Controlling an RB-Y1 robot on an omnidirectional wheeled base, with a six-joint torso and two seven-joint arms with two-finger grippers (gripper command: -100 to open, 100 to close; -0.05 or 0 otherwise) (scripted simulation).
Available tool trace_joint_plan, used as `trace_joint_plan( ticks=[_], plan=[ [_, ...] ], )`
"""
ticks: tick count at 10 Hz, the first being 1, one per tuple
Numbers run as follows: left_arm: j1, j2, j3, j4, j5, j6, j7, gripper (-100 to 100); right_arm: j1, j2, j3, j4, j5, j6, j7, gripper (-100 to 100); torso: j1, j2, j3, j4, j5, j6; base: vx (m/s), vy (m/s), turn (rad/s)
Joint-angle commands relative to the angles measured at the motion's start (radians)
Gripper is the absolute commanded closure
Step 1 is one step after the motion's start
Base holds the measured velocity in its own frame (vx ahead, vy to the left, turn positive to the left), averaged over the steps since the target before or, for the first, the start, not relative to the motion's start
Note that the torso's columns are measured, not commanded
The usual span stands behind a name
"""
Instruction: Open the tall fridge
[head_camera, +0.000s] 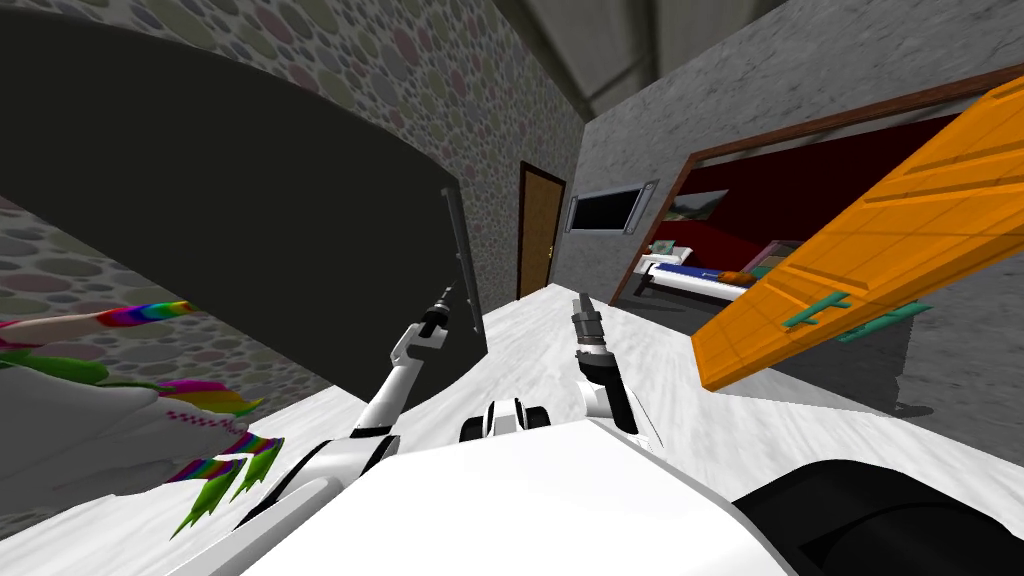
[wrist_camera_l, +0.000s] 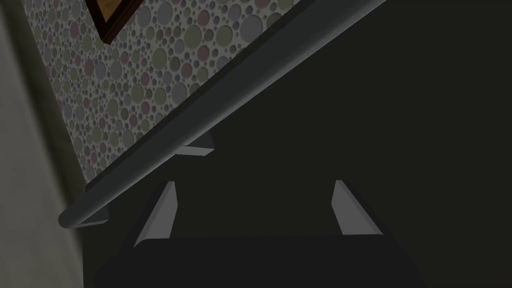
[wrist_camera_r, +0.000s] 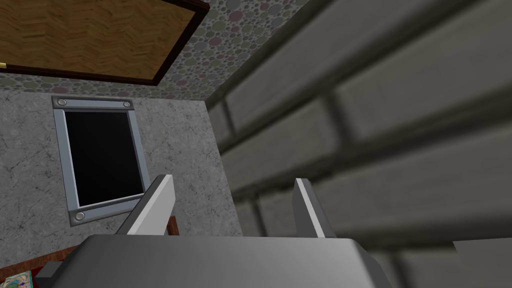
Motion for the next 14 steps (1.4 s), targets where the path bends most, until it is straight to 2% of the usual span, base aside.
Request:
trace_joint_plan(
  ticks=[1,2,5,6,10,14],
  plan=[
    [-0.079,0.028,-0.005,0.075,-0.022,0.055,-0.004,-100,0.0,0.0,0.0,0.0,0.0,0.0,0.0,0,0.0,0.0,0.0,0.0,0.0,0.0,0.006,-0.048,-0.098],
    [-0.092,0.028,-0.005,0.09,-0.022,0.055,-0.004,-100,0.0,0.0,0.0,0.0,0.0,0.0,0.0,0,-0.001,0.0,0.0,0.0,0.0,0.001,0.008,-0.042,-0.032],
    [-0.193,0.068,-0.012,0.187,-0.052,0.126,-0.009,-100,0.0,0.0,0.0,0.0,0.0,0.0,0.0,0,-0.001,0.0,0.0,0.0,0.0,0.001,0.007,-0.048,-0.081],
    [-0.2,0.068,-0.012,0.193,-0.052,0.126,-0.009,-100,0.0,0.0,0.0,0.0,0.0,0.0,0.0,0,-0.001,0.0,0.0,0.0,0.0,0.0,0.009,-0.036,-0.027],
    [-0.312,0.118,-0.019,0.296,-0.082,0.198,-0.015,-100,0.0,0.0,0.0,0.0,0.0,0.0,0.0,0,-0.001,0.0,0.0,0.0,0.0,0.0,0.005,-0.043,-0.064],
    [-0.382,0.164,-0.023,0.358,-0.101,0.243,-0.019,-100,0.0,0.0,0.0,0.0,0.0,0.0,0.0,0,0.0,0.0,0.0,0.0,0.0,0.0,0.007,-0.032,-0.041]
  ],
)
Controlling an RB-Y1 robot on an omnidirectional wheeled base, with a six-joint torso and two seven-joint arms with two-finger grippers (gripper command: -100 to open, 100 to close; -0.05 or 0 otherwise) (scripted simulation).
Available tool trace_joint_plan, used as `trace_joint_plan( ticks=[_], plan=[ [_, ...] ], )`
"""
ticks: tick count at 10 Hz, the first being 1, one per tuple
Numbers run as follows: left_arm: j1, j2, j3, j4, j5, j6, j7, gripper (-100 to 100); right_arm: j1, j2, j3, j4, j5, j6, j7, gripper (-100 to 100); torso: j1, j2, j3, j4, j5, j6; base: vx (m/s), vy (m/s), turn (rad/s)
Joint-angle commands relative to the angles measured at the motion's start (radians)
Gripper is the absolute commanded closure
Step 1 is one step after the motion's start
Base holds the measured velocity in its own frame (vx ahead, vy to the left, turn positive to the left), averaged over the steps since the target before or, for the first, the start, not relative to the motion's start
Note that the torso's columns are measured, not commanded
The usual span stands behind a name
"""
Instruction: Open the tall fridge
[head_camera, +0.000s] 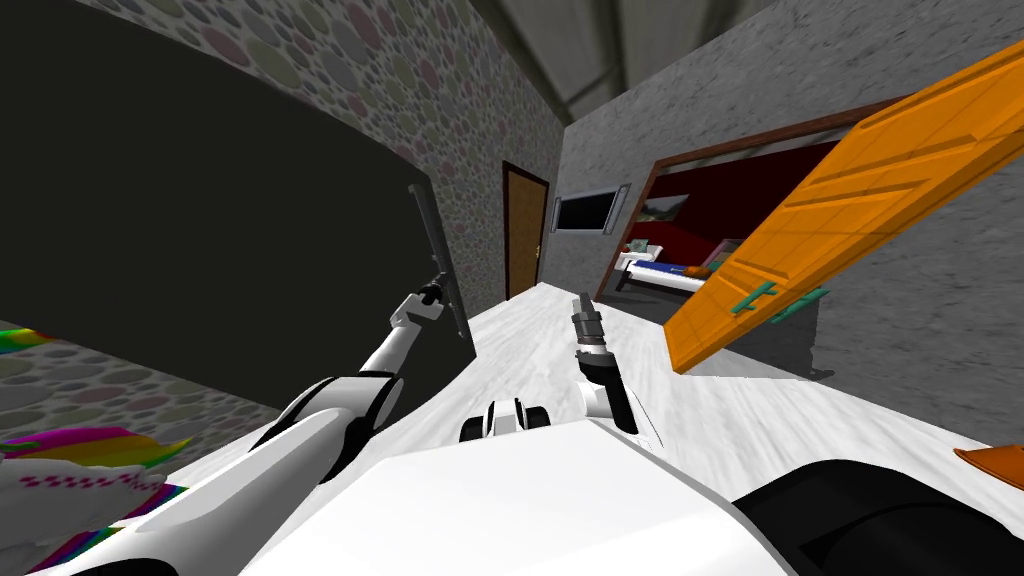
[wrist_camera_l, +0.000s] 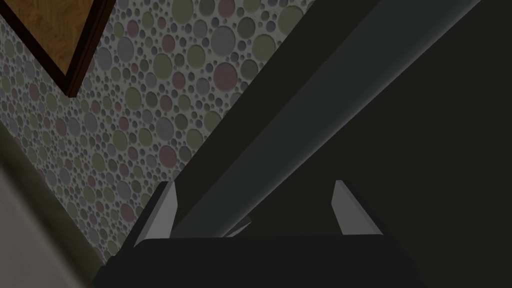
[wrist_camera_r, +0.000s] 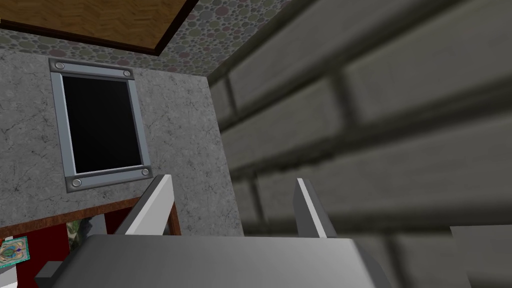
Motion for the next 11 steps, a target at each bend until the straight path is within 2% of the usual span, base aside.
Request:
trace_joint_plan(
  ticks=[1,2,3,4,5,6,8,9,11],
  plan=[
    [-0.031,0.009,0.0,0.032,-0.008,0.007,-0.001,-100,0.0,0.0,0.0,0.0,0.0,0.0,0.0,0,0.0,0.0,0.0,0.0,0.0,0.0,0.003,-0.012,-0.009],
    [-0.034,0.01,0.001,0.036,-0.008,0.008,-0.001,-100,0.0,0.0,0.0,0.0,0.0,0.0,0.0,0,0.0,0.0,0.0,0.0,0.0,0.0,0.0,0.0,0.0],
    [-0.034,0.01,0.0,0.036,-0.008,0.008,-0.001,100,0.0,0.0,0.0,0.0,0.0,0.0,0.0,0,0.001,0.001,0.0,0.0,0.0,0.0,0.0,0.0,0.0],
    [-0.041,0.005,-0.021,0.034,0.002,0.007,0.001,100,0.0,0.0,0.0,0.0,0.0,0.0,0.0,0,0.0,0.0,0.0,0.0,0.0,0.0,-0.111,0.078,-0.008],
    [-0.049,-0.001,-0.043,0.032,0.012,0.006,0.003,100,0.0,0.0,0.0,0.0,0.0,0.0,0.0,0,-0.002,0.005,0.003,0.002,-0.002,0.007,-0.268,0.144,-0.218],
    [-0.049,-0.001,-0.043,0.032,0.012,0.006,0.003,100,-0.001,0.0,0.0,0.0,0.0,0.0,0.0,0,-0.001,0.011,0.006,0.004,-0.001,0.004,-0.236,0.113,-0.099],
    [-0.065,-0.012,-0.087,0.028,0.032,0.003,0.008,100,-0.001,0.0,0.0,0.0,0.0,0.0,0.0,0,-0.001,0.0,0.0,0.0,0.0,0.0,-0.203,0.117,-0.105],
    [-0.065,-0.012,-0.087,0.028,0.032,0.003,0.008,100,-0.001,0.0,0.0,0.0,0.0,0.0,0.0,0,0.001,-0.001,-0.001,-0.001,0.0,0.0,-0.189,0.134,-0.057],
    [-0.08,-0.023,-0.131,0.024,0.052,0.0,0.012,100,0.0,0.0,0.0,0.0,0.0,0.0,0.0,0,0.0,0.0,-0.001,0.0,0.0,0.0,-0.248,0.143,-0.122]
  ],
)
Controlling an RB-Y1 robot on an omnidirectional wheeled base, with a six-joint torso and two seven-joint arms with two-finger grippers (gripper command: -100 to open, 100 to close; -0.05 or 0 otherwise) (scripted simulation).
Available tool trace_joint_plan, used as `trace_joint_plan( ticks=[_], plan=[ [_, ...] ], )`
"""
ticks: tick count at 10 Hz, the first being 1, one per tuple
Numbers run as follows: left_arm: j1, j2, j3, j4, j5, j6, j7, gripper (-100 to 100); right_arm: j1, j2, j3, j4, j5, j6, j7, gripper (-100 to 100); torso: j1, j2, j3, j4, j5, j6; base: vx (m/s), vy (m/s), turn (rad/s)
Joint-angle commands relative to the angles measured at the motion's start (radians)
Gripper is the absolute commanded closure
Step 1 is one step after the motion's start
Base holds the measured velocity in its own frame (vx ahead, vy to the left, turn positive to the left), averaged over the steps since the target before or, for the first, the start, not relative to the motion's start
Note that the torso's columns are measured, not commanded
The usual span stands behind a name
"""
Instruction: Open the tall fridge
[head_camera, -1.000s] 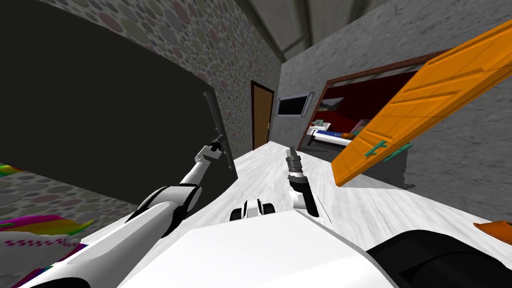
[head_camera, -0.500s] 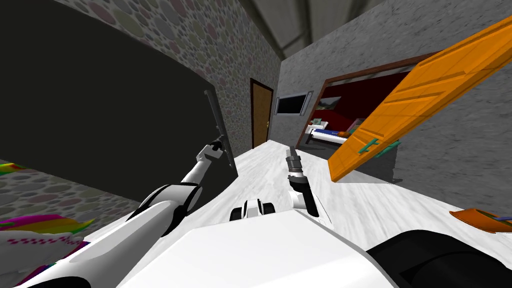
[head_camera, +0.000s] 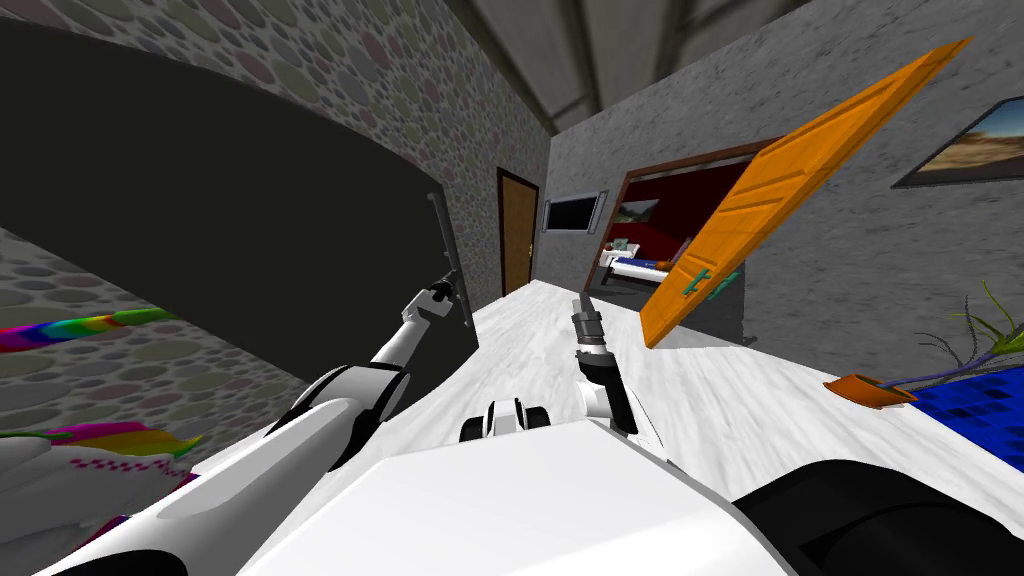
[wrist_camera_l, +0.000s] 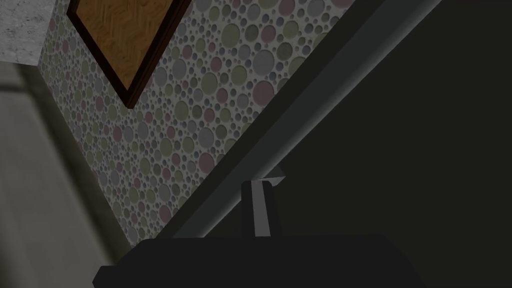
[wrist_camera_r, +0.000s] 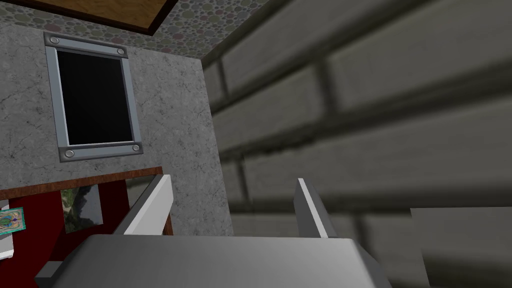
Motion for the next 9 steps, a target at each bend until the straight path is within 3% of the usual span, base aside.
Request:
trace_joint_plan(
  ticks=[1,3,4,5,6,7,9],
  plan=[
    [-0.026,-0.01,-0.059,-0.003,0.031,0.0,0.006,100,0.0,0.0,0.0,0.0,0.0,0.0,0.0,0,0.002,0.004,0.002,0.001,0.0,0.0,-0.317,0.148,-0.143],
    [-0.041,-0.021,-0.103,-0.007,0.051,-0.003,0.01,100,0.0,0.0,0.0,0.0,0.0,0.0,0.0,0,-0.002,0.005,0.004,0.002,-0.001,0.0,-0.339,0.117,-0.144],
    [-0.041,-0.021,-0.103,-0.007,0.051,-0.003,0.01,100,0.0,0.0,0.0,0.0,0.0,0.0,0.0,0,-0.001,0.002,0.002,0.001,0.0,0.0,-0.226,0.101,-0.049],
    [-0.049,-0.026,-0.125,-0.009,0.061,-0.004,0.012,100,0.0,0.0,0.0,0.0,0.0,0.0,0.0,0,-0.001,-0.005,-0.003,-0.001,0.0,-0.001,-0.226,0.083,-0.083],
    [-0.053,-0.027,-0.11,0.011,0.052,-0.014,0.012,100,0.0,0.0,0.0,0.0,0.0,0.0,0.0,0,-0.001,-0.005,-0.003,-0.001,0.0,0.0,-0.116,0.039,-0.03],
    [-0.08,-0.019,-0.118,0.016,0.065,0.021,0.007,-100,0.0,0.0,0.0,0.0,0.0,0.0,0.0,0,-0.003,-0.008,-0.004,-0.002,-0.001,-0.001,0.078,0.053,-0.053],
    [-0.1,-0.012,-0.122,0.022,0.075,0.051,0.003,-100,0.001,0.0,0.0,0.0,0.0,0.0,0.0,0,0.001,-0.011,-0.007,-0.004,0.0,0.0,0.137,0.077,-0.066]
  ],
)
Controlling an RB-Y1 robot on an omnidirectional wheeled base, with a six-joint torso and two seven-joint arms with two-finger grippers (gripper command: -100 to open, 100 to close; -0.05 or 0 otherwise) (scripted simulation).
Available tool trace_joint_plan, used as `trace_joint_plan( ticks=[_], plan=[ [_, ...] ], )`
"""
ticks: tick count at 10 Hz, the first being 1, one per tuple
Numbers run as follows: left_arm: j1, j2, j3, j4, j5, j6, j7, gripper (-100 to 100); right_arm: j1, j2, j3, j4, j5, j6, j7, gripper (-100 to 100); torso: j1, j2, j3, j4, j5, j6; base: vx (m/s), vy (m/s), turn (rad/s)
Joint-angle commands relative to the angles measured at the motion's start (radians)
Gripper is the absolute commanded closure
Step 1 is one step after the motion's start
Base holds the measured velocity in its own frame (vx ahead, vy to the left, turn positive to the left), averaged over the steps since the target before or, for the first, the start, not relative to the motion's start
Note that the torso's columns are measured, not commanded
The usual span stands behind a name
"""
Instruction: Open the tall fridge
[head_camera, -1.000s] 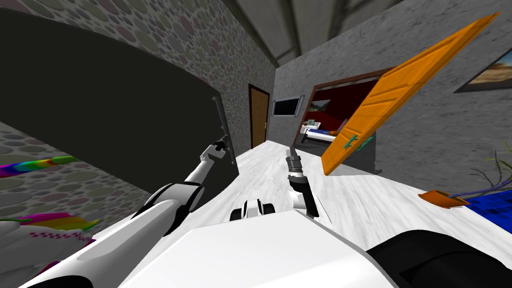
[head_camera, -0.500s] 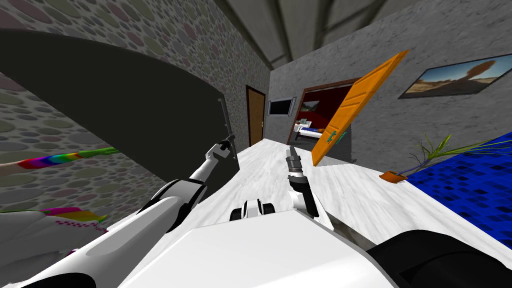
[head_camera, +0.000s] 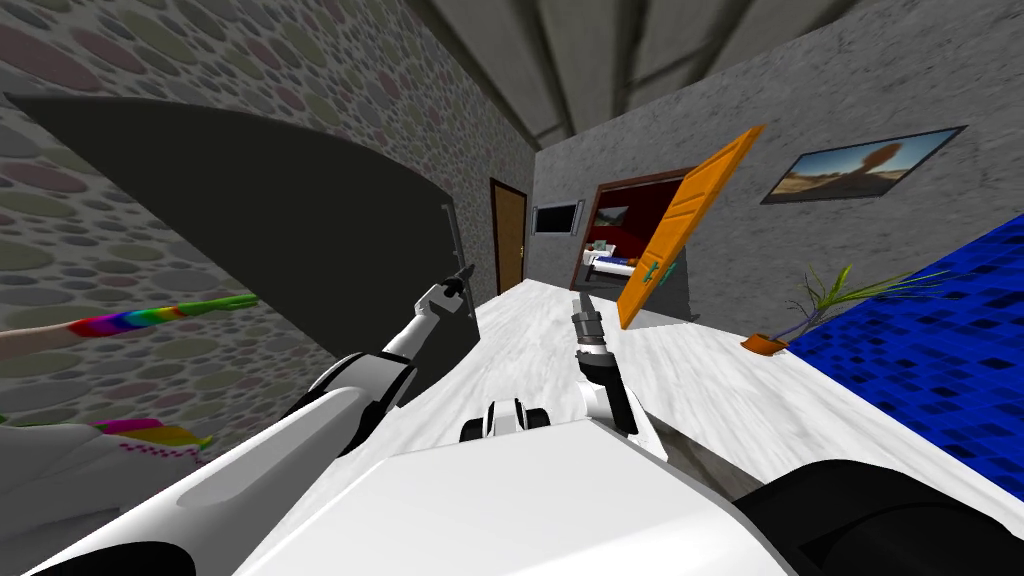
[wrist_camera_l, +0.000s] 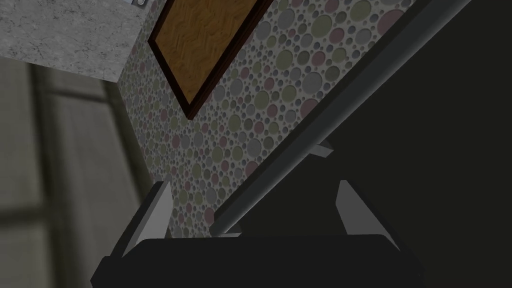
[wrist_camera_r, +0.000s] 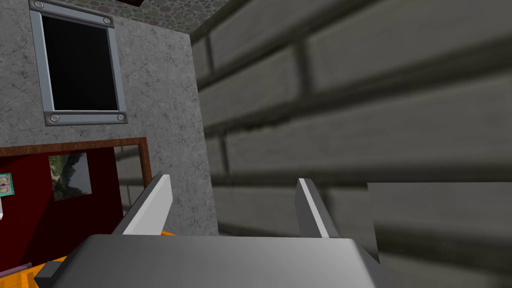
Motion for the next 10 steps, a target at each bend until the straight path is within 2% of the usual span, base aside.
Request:
trace_joint_plan(
  ticks=[1,10],
  plan=[
    [-0.034,0.013,-0.009,0.01,0.02,0.052,-0.007,-100,0.0,0.0,0.0,0.0,0.0,0.0,0.0,0,0.001,0.007,0.004,0.002,0.0,0.0,0.145,0.092,-0.057],
    [-0.145,0.052,-0.034,0.052,0.085,0.224,-0.03,-100,0.0,0.0,0.0,0.0,0.0,0.0,0.0,0,-0.002,0.013,0.008,0.004,-0.001,0.0,0.13,0.081,-0.055]
  ],
)
